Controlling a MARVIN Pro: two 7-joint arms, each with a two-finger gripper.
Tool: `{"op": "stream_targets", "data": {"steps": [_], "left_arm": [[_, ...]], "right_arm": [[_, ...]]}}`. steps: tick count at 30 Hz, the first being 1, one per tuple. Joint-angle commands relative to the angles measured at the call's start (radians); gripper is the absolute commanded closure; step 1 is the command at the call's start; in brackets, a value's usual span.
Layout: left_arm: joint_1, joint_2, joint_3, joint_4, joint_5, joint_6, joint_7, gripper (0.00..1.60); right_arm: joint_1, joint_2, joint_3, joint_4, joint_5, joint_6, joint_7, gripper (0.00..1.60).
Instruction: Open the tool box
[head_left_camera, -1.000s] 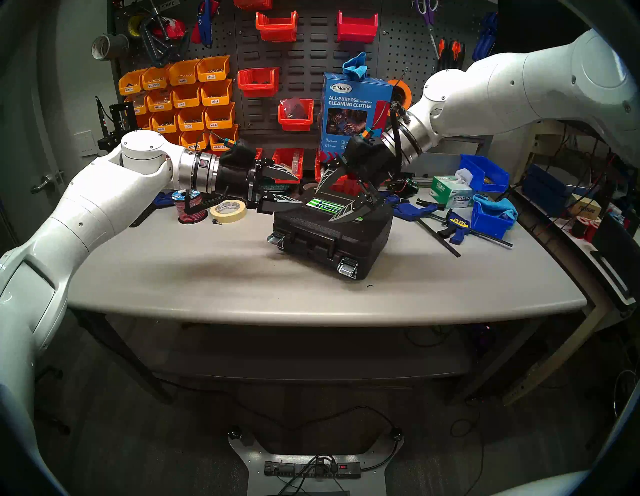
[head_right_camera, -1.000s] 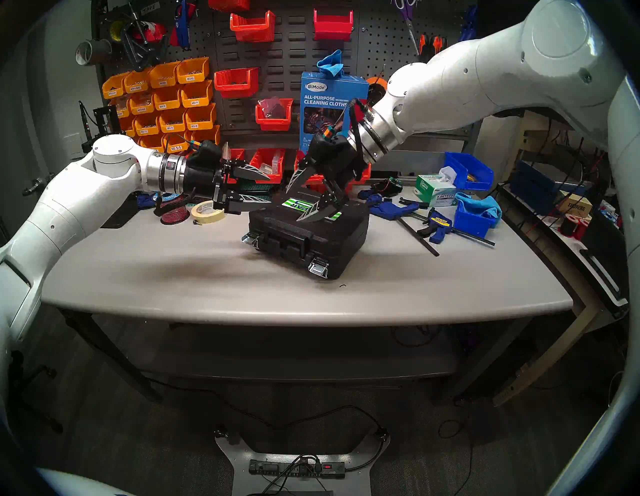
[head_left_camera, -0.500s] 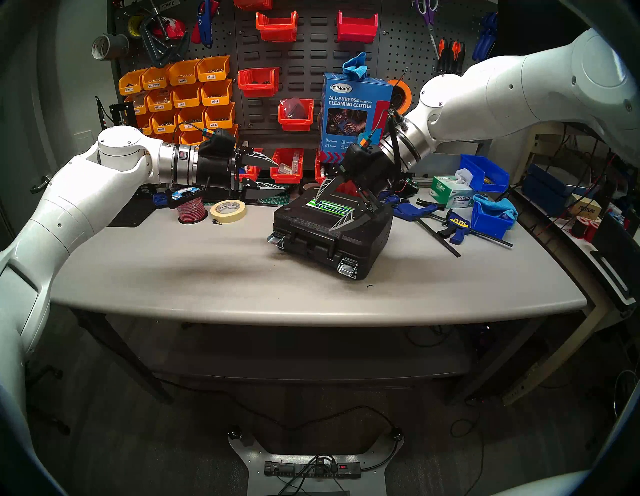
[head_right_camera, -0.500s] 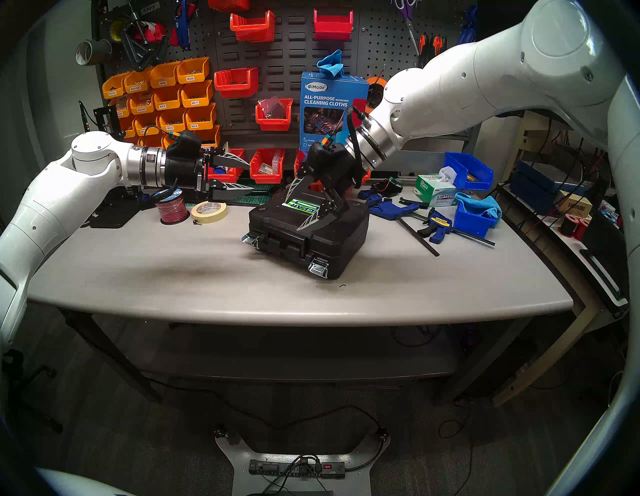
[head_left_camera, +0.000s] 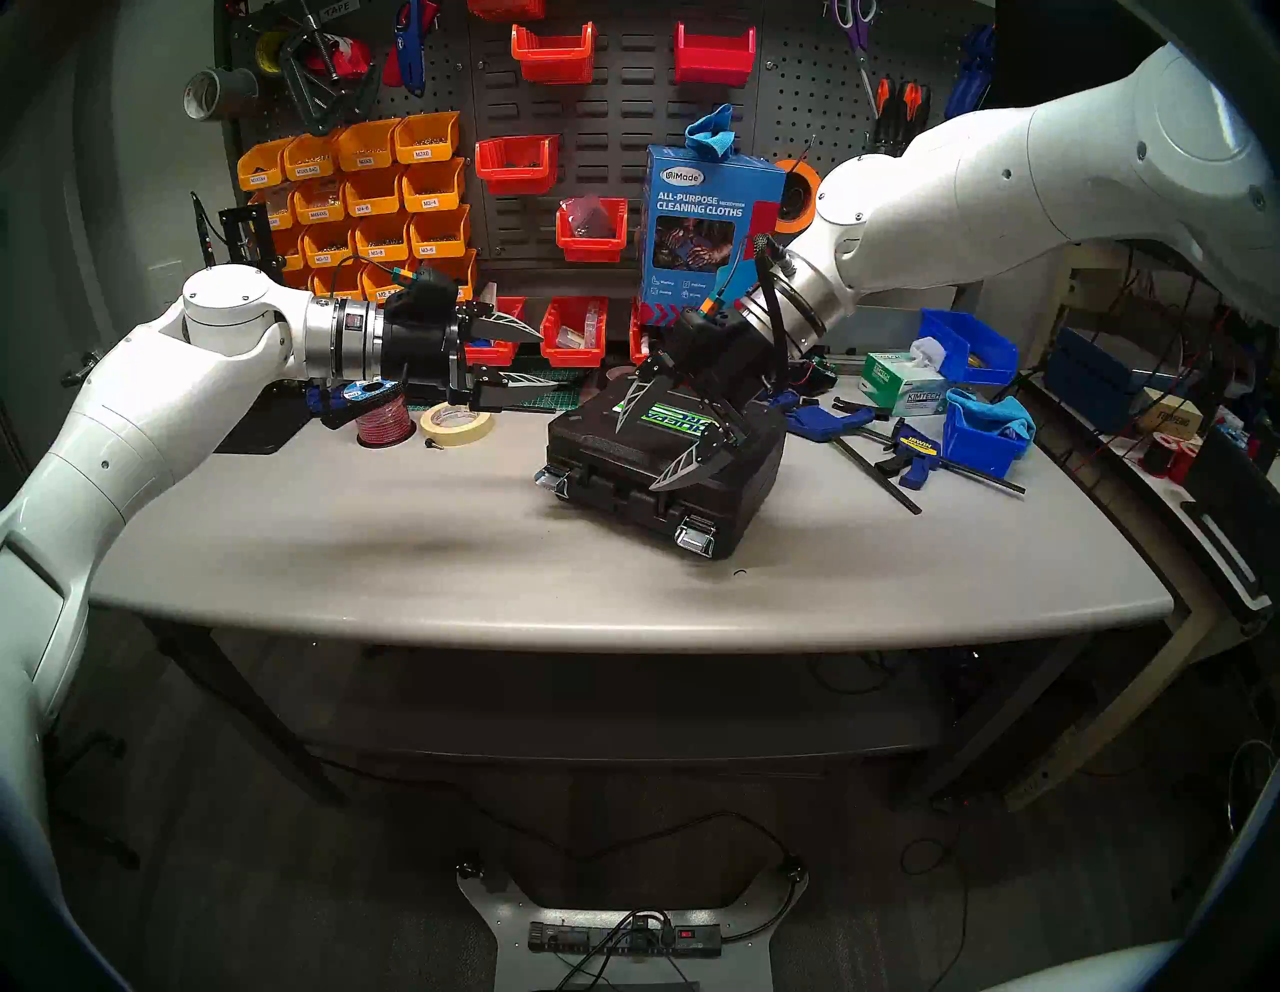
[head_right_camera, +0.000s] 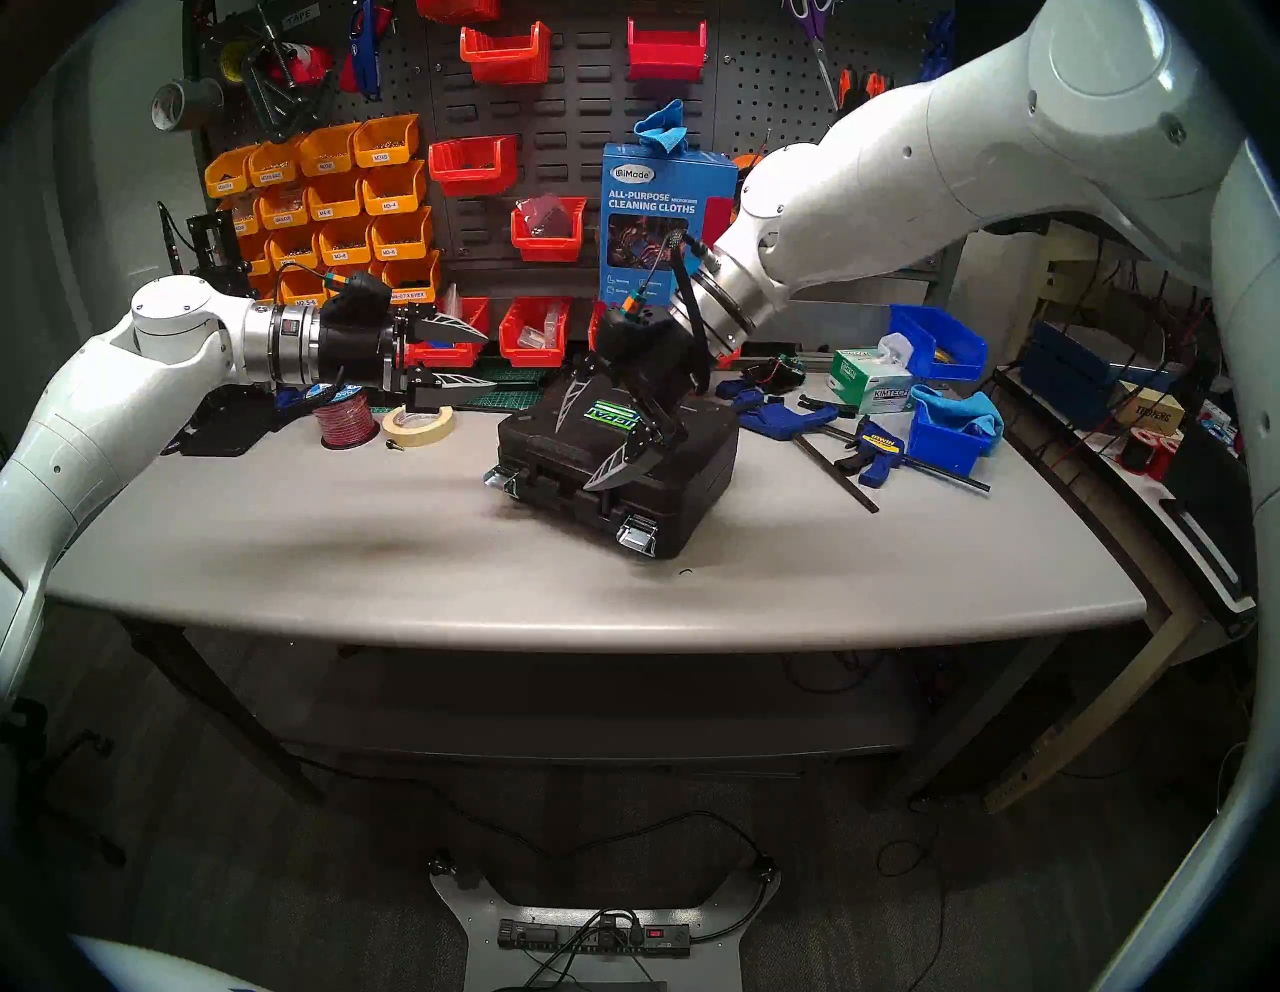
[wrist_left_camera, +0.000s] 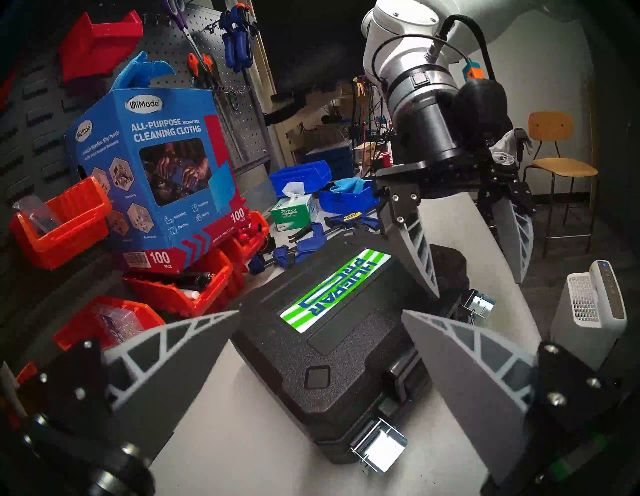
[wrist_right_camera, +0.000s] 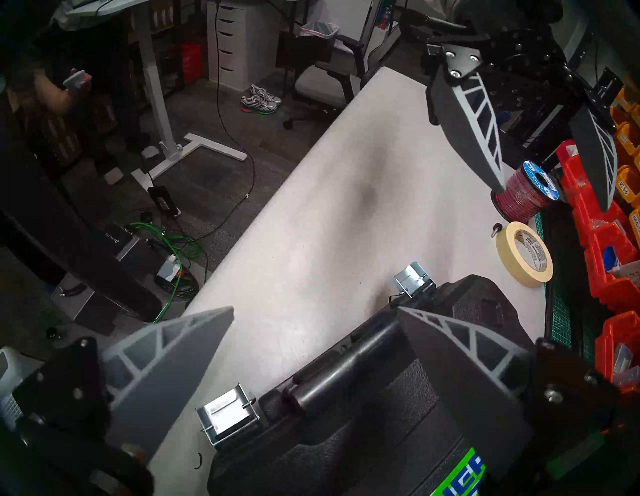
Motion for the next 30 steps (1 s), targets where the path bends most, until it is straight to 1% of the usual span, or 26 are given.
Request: {"op": "stream_targets", "data": {"steps": [1,5,13,25,30], "left_arm": [[-0.01,-0.005,-0.014,0.008,-0.016,-0.008,-0.004,0.0],[-0.01,-0.004,-0.012,0.015,-0.017,-0.012,-0.007,0.0],[-0.01,-0.007,-0.01,0.025,-0.018,-0.018,-0.013,0.0],[-0.006,-0.011,-0.009,0.037,-0.018,-0.021,-0.022,0.0],[-0.007,-0.014,-0.01,0.045,-0.016,-0.024,-0.025,0.0]], "right_arm": [[0.045,-0.018,-0.015,-0.025,-0.029,0.003,-0.003,0.0],[0.054,-0.027,-0.021,-0.055,-0.041,0.001,-0.028,0.0],[0.059,-0.035,-0.024,-0.069,-0.045,0.002,-0.046,0.0],[0.051,-0.052,-0.035,-0.046,-0.042,0.042,-0.095,0.0],[0.055,-0.07,-0.047,-0.045,-0.051,0.058,-0.11,0.0]]}}
